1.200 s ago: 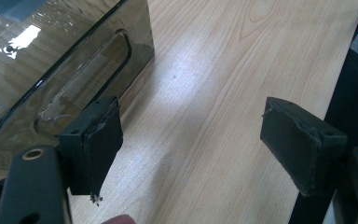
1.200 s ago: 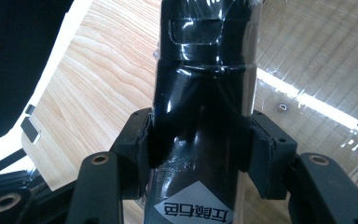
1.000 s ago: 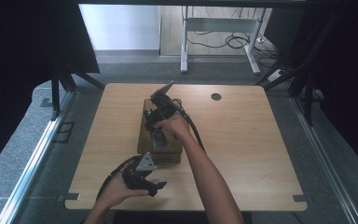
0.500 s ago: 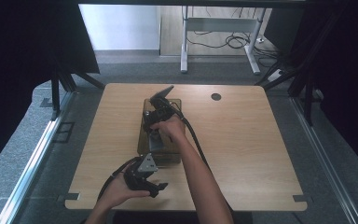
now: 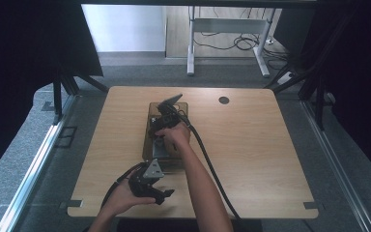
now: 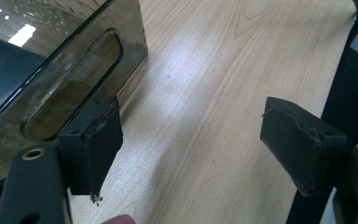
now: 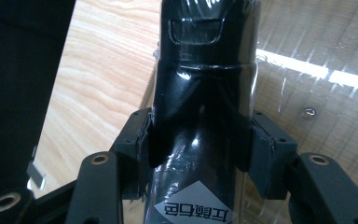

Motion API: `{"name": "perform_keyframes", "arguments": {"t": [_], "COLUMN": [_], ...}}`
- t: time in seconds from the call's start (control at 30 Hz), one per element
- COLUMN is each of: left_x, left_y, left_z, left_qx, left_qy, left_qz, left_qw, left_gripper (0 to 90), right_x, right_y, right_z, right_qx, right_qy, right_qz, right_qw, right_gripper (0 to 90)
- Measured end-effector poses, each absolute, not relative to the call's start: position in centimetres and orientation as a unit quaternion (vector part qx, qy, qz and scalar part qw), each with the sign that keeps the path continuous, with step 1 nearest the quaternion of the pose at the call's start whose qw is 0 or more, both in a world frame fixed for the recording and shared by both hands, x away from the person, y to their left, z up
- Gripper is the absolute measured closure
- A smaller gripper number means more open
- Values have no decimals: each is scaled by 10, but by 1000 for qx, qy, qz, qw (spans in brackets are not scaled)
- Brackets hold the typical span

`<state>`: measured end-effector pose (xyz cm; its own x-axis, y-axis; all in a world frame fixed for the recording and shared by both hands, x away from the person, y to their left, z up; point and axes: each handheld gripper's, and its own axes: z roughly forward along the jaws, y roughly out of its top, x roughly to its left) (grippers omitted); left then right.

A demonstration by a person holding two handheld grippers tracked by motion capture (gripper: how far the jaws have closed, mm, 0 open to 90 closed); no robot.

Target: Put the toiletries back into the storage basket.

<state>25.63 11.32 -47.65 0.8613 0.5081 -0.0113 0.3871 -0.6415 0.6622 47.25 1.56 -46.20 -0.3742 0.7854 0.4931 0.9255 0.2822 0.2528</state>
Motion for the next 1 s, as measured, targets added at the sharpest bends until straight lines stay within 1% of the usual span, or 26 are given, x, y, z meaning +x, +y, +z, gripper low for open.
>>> {"name": "perform_keyframes", "arguments": {"t": [0.3,0.37,1.0], "left_x": [257,257,257], "left_y": [116,117,115], "left_z": [-475,-475,-477], "left_qx": [901,901,905], "left_qy": [249,248,243], "left_qz": [87,87,82], "left_qw": [346,345,339], "left_gripper": [209,210,215], "right_x": [477,478,482], "right_y": [12,13,14], "right_z": [-480,-482,-503], "right_qx": [-575,-579,-593], "right_qy": [-764,-759,-751], "right_qz": [-259,-261,-251], "right_qw": [138,145,143], "right_gripper": [471,471,468]}}
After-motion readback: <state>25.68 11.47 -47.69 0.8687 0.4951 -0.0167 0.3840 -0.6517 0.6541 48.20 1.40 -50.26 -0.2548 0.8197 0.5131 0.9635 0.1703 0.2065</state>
